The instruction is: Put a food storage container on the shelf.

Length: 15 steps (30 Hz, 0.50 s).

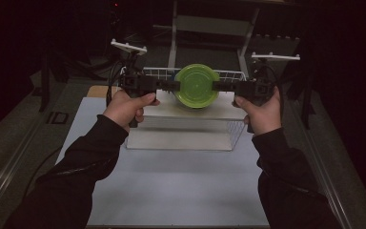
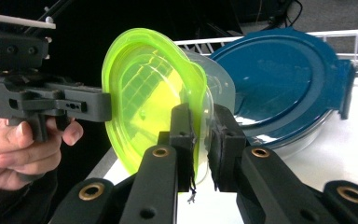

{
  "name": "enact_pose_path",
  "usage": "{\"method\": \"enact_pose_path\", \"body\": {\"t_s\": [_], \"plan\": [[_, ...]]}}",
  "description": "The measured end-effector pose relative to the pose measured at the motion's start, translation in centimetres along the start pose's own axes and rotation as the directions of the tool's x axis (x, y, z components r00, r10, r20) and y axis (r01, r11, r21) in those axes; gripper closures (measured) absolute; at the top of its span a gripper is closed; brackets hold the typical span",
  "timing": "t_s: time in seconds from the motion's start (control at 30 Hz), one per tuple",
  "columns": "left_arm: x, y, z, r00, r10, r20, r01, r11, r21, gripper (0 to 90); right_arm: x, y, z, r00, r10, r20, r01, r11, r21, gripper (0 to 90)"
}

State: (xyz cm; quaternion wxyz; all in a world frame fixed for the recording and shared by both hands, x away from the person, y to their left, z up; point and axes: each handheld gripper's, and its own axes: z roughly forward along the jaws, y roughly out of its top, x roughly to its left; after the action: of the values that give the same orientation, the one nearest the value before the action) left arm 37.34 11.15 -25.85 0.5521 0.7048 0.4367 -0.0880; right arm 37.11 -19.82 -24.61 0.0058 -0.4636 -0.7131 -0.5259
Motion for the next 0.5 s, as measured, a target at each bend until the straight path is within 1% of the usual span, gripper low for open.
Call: {"method": "enact_pose_path", "body": {"t_s": [0.1, 0.17, 0.2, 0.3, 0.33, 0.37, 0.4, 0.5], "plan": [[0.4, 0.6, 0.4, 1.0, -0.007, -0.003, 0.007, 1.0, 0.004, 81.8, -0.5, 0.4, 0.2, 0.9999, 0.012, 0.011, -0.012, 1.0, 0.0, 80.8], [0.6, 1.0, 0.7, 0.9999, -0.011, -0.011, 0.011, 0.9999, 0.005, 81.6, -0.7, 0.7, 0.4, 0.9998, 0.018, 0.011, -0.018, 1.0, -0.004, 80.8], [0.7, 1.1, 0.8, 0.9997, -0.014, -0.019, 0.015, 0.9999, 0.005, 81.4, -0.8, 0.9, 0.4, 0.9997, 0.018, 0.019, -0.018, 1.0, -0.003, 80.9], [1.1, 1.4, 1.2, 0.9993, -0.035, -0.014, 0.036, 0.9993, 0.008, 81.3, -1.1, 1.4, 0.7, 0.9992, 0.026, 0.029, -0.026, 1.0, 0.007, 80.8], [1.3, 1.5, 1.4, 0.9991, -0.042, -0.008, 0.042, 0.999, 0.016, 81.3, -1.2, 1.6, 0.7, 0.9991, 0.029, 0.031, -0.029, 1.0, 0.008, 80.7], [1.5, 1.5, 1.5, 0.999, -0.045, -0.006, 0.045, 0.9989, 0.014, 81.2, -1.3, 1.7, 0.8, 0.9989, 0.027, 0.038, -0.028, 1.0, 0.012, 80.7], [1.5, 1.7, 1.6, 0.9988, -0.047, -0.011, 0.047, 0.9989, 0.009, 81.1, -1.4, 1.8, 0.8, 0.9989, 0.034, 0.032, -0.035, 0.999, 0.01, 80.7], [1.7, 1.9, 1.7, 0.9984, -0.055, -0.013, 0.055, 0.9985, 0.0, 80.9, -1.7, 2.1, 1.0, 0.9985, 0.036, 0.04, -0.036, 0.999, 0.009, 80.7]]}}
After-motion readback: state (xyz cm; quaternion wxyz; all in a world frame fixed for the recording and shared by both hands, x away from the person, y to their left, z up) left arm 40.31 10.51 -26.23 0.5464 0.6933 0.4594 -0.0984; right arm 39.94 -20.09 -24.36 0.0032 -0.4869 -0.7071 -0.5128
